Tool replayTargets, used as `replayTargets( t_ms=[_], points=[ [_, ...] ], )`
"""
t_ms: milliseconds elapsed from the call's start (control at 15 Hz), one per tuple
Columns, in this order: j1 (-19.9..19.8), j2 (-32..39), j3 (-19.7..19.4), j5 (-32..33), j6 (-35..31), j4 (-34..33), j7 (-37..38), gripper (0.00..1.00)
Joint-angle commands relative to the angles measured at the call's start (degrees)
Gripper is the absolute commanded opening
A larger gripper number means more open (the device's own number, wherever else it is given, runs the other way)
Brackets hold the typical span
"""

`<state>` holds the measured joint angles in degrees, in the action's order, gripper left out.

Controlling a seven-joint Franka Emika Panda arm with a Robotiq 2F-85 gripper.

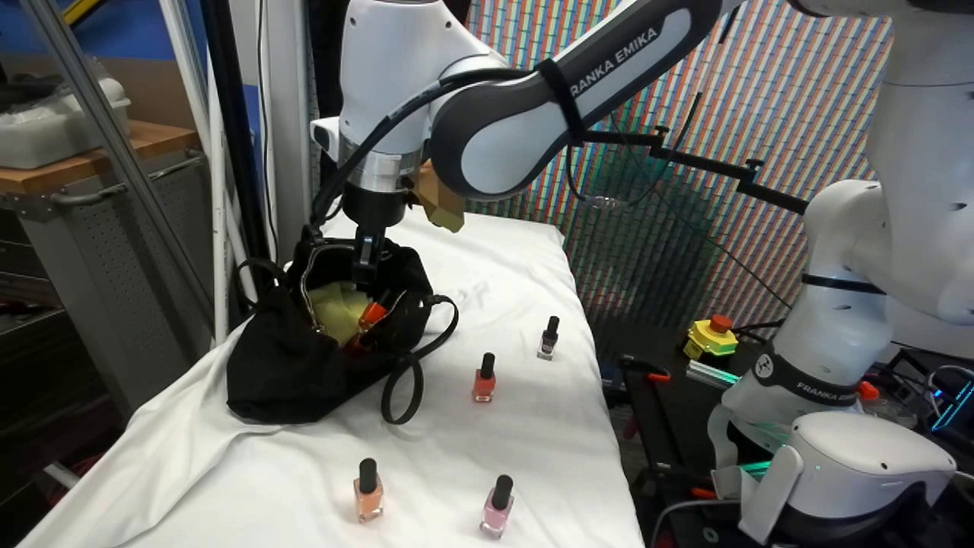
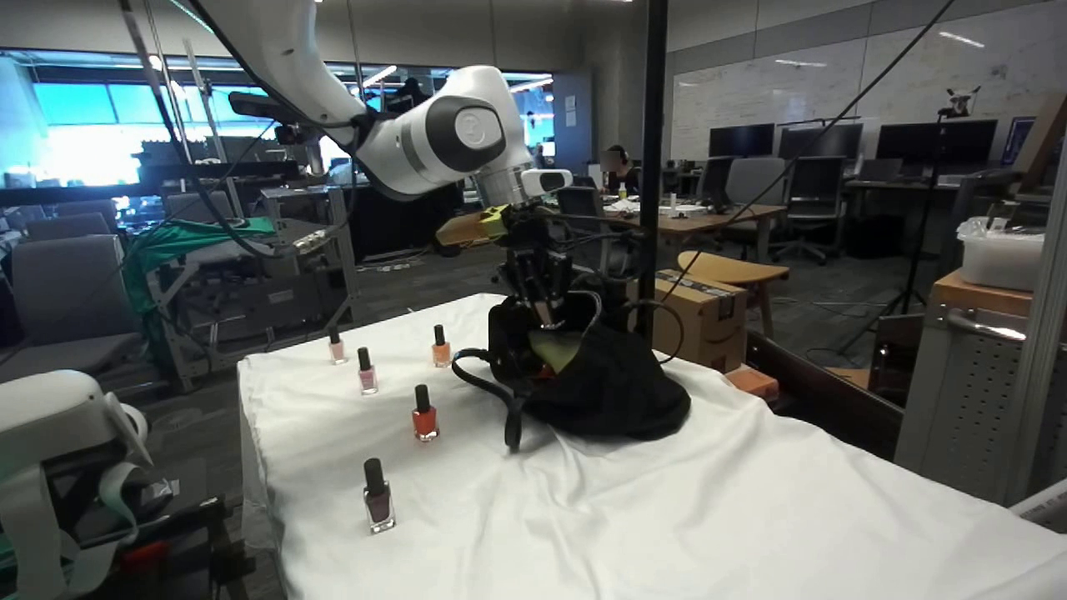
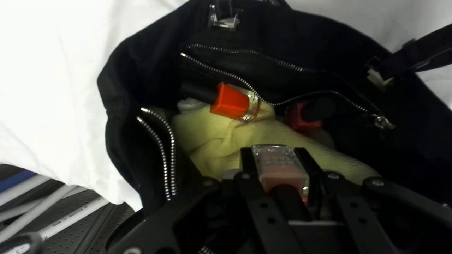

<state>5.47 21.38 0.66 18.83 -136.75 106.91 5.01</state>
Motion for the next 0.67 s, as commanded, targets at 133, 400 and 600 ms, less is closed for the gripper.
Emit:
replayTargets(
  t_ms=[133,400,600],
  points=[
    [1.32,7.95,-2.76,0.95,0.9,-10.79,2.36,0.16],
    [1.71,10.5,-3.96,0.73,0.68,-13.91,3.41,0.67],
    [1.93,10.68,-4.41,0.64,0.77,-14.36,3.96,0.85]
  ],
)
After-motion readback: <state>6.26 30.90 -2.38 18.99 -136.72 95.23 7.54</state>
